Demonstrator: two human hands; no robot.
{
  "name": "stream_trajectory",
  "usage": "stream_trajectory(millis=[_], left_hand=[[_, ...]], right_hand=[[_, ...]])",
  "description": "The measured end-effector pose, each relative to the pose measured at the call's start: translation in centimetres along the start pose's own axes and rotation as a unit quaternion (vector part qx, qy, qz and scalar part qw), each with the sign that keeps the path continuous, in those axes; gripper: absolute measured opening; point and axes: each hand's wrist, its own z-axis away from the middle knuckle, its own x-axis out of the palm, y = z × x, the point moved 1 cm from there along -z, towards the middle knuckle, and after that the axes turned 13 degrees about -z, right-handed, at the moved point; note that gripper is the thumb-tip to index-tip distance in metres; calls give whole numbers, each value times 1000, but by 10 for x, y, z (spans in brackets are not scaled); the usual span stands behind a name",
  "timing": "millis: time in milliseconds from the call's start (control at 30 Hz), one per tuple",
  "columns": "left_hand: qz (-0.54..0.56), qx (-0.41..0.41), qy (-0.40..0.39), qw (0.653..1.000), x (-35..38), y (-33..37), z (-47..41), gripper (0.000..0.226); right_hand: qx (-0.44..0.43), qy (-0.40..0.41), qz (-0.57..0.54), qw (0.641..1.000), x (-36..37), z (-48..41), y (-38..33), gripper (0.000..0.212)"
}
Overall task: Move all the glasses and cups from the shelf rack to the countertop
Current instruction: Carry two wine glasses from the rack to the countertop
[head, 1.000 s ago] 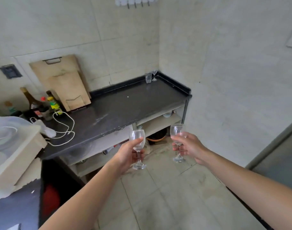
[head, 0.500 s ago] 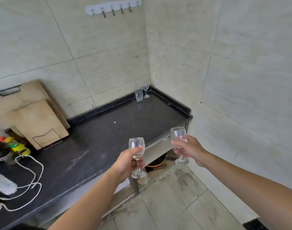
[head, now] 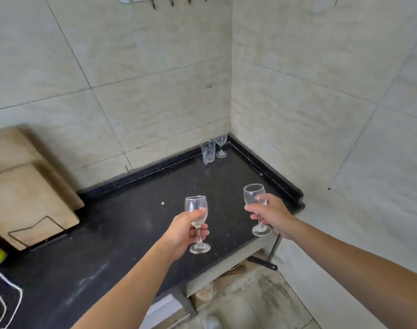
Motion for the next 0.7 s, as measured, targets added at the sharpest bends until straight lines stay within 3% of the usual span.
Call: stream_trajectory(millis=[433, 700], left_hand=[[-35, -17, -14, 999, -15, 102, -203, 22], [-46, -53, 83, 994, 6, 125, -318, 38]], right_hand=[[-3, 35, 70, 997, 5, -203, -71, 62], [23, -26, 98, 995, 22, -359, -71, 67]])
